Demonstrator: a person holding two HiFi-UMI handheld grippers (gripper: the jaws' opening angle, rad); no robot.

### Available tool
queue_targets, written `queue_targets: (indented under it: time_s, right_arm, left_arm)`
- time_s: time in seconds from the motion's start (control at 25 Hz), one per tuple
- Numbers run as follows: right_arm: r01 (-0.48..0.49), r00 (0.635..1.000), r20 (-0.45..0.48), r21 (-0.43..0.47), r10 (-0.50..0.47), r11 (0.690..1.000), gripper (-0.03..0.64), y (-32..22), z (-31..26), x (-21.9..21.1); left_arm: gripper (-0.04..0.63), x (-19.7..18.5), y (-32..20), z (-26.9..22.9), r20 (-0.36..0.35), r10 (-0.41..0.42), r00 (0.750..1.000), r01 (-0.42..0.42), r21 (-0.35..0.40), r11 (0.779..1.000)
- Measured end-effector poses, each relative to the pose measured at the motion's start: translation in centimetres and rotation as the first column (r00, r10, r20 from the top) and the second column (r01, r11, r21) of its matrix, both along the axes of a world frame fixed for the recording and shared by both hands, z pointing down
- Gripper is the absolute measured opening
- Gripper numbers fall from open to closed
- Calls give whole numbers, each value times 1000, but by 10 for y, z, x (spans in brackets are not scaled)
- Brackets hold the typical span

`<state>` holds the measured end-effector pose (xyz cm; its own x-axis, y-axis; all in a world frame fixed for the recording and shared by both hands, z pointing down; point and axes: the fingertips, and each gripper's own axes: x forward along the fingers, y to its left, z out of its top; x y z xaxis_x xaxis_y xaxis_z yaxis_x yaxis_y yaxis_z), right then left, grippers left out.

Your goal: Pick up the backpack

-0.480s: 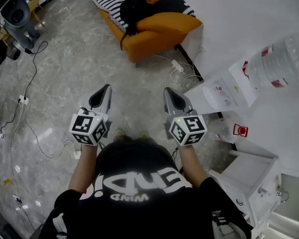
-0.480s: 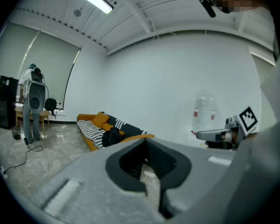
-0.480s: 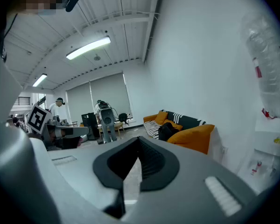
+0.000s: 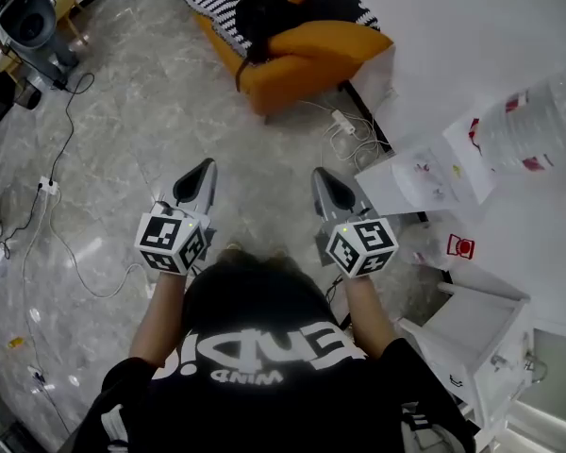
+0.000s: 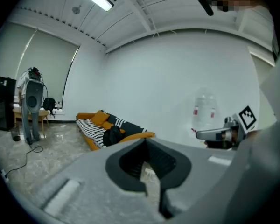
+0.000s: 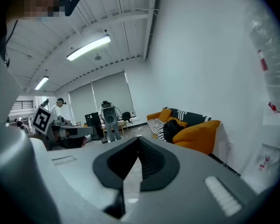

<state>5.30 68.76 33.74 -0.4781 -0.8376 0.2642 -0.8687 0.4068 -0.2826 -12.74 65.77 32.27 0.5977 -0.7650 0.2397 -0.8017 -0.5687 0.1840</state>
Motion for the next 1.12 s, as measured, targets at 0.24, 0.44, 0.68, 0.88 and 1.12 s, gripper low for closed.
queue_targets:
  time_s: [0.24, 0.44, 0.68, 0.88, 1.12]
  right_arm:
    - [-31, 999, -18, -7, 30, 1000, 0, -11, 8, -21]
    - [-39, 999, -21, -12, 39, 999, 0, -24, 12, -41]
    - [-51, 998, -28, -13, 51, 999, 0, -49, 17, -42]
    - [-45, 999, -24, -7, 45, 999, 0, -82, 20, -45]
    - [-37, 999, -13, -6, 37, 999, 0, -146, 27, -28]
  left_arm:
    - [0, -26, -14, 9, -32, 21, 999, -21, -17, 1000]
    - [0, -51, -29, 16, -21, 28, 999, -29, -21, 999]
    - [0, -56, -54, 24, -28, 31, 999, -32, -25, 999]
    - [0, -50, -90, 31, -34, 34, 999, -35, -27, 999]
    - [0, -28, -153, 43, -37, 39, 999, -41, -53, 998]
